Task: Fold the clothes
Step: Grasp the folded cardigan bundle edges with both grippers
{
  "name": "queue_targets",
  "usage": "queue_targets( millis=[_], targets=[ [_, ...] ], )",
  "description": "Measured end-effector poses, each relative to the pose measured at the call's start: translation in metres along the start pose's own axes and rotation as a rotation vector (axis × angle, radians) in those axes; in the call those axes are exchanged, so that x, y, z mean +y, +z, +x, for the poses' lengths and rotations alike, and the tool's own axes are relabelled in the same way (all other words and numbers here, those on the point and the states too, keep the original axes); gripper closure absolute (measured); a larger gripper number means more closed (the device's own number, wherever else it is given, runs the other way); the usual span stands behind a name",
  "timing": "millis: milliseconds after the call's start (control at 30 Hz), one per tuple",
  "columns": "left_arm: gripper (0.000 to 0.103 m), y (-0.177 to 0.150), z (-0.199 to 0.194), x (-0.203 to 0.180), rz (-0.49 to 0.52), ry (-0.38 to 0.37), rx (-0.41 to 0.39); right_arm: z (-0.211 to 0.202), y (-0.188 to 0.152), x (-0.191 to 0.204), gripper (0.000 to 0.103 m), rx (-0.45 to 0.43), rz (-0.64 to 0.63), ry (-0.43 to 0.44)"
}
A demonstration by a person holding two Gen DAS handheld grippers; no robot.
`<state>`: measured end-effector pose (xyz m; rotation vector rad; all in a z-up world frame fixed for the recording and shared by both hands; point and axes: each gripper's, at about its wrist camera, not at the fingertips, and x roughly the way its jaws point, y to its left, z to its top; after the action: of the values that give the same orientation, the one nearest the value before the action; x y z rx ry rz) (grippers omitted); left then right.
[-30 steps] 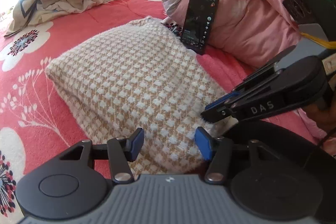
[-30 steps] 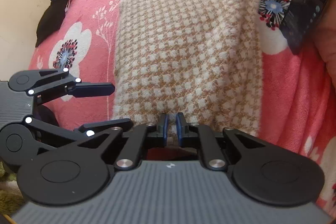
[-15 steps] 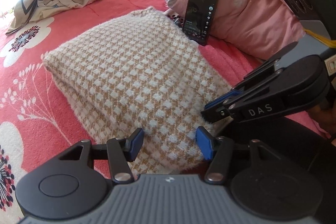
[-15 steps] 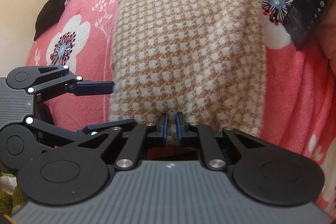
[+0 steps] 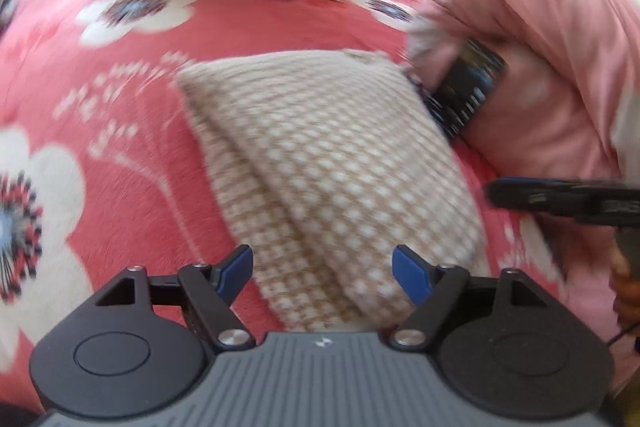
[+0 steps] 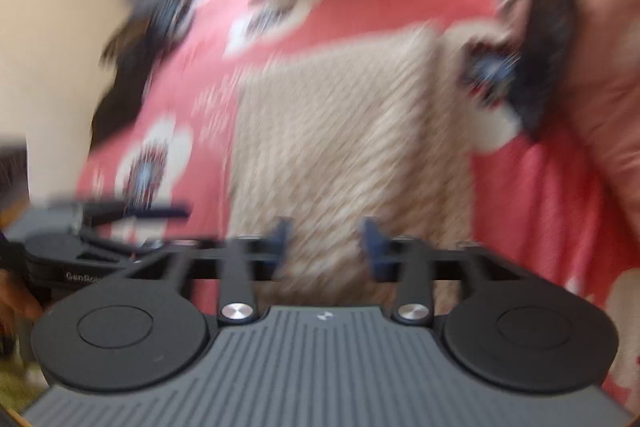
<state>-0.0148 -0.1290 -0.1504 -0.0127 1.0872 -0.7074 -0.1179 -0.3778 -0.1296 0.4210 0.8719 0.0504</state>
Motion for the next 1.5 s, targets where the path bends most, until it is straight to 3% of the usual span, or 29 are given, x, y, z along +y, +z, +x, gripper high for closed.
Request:
queue_targets(
  millis=[100,200,367,500,800,1033,1300,1500],
  targets=[
    [0.024,0.009,0.011,0.032,-0.173,-0.044,-0.004,-0.003,0.012,-0.029,0.035,-0.043,0.094,-0.011],
    [0.025,0.016,0.025,0.064,-0.329,-0.124,-0.017,0.013,0.019,-0.059,0.034,-0.027,0.211,0.002],
    [0.025,0.028,0.053,0.099,-0.462,-0.217,0.001,0.038,0.018,-0.088,0.029,-0.037,0.385,0.096],
    [0.025,0.040,0.070,0.113,-0.484,-0.269,0.016,0.057,0.015,-0.103,0.021,-0.024,0.509,0.189],
    [0.023,0.062,0.102,0.132,-0.508,-0.423,0.069,0.081,0.022,-0.130,0.017,-0.058,0.643,0.246],
    [0.021,0.066,0.110,0.143,-0.546,-0.495,0.109,0.110,0.040,-0.150,0.017,-0.068,0.673,0.246],
    [0.020,0.077,0.123,0.144,-0.555,-0.482,0.113,0.136,0.040,-0.161,0.013,-0.037,0.713,0.354],
    [0.014,0.073,0.121,0.130,-0.508,-0.483,0.121,0.146,0.034,-0.167,0.010,-0.015,0.745,0.458]
  ],
)
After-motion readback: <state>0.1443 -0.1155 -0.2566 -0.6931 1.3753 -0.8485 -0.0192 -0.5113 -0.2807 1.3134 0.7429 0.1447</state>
